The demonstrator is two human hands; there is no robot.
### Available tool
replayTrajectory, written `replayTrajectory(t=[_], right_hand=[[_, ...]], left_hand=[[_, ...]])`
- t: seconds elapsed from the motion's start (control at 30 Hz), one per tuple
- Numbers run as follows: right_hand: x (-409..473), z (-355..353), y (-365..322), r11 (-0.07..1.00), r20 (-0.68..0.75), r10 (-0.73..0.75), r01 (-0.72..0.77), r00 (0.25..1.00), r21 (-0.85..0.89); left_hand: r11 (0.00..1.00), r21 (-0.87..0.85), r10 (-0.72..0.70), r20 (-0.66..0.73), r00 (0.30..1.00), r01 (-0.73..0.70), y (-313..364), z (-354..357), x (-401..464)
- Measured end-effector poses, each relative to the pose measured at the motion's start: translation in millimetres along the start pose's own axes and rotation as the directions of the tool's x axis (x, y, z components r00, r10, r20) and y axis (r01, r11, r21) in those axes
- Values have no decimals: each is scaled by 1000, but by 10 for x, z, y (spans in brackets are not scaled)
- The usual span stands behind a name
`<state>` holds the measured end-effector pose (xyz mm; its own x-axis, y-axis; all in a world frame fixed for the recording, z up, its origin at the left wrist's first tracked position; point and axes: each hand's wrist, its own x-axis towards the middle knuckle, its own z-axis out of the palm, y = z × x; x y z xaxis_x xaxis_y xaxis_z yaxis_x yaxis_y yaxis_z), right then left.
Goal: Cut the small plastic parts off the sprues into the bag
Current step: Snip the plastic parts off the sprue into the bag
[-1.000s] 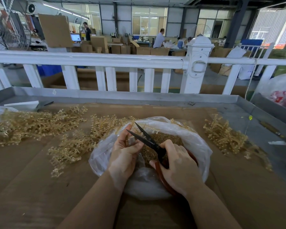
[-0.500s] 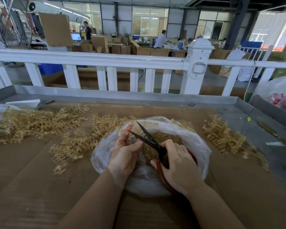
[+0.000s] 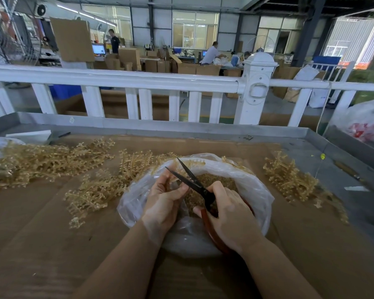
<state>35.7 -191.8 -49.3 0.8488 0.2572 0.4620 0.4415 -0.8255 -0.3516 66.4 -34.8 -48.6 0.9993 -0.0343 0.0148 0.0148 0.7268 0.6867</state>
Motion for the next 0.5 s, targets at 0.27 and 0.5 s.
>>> replayTrajectory(t=[0.27, 0.5], right_hand=[[-5, -1, 27, 1000, 12, -6, 7, 1000, -13], [-33, -26, 33, 1000, 5, 3, -3, 1000, -28]], left_hand=[[998, 52, 27, -35, 999, -25, -30, -10, 17], [997, 66, 29, -26, 999, -27, -33, -18, 16]])
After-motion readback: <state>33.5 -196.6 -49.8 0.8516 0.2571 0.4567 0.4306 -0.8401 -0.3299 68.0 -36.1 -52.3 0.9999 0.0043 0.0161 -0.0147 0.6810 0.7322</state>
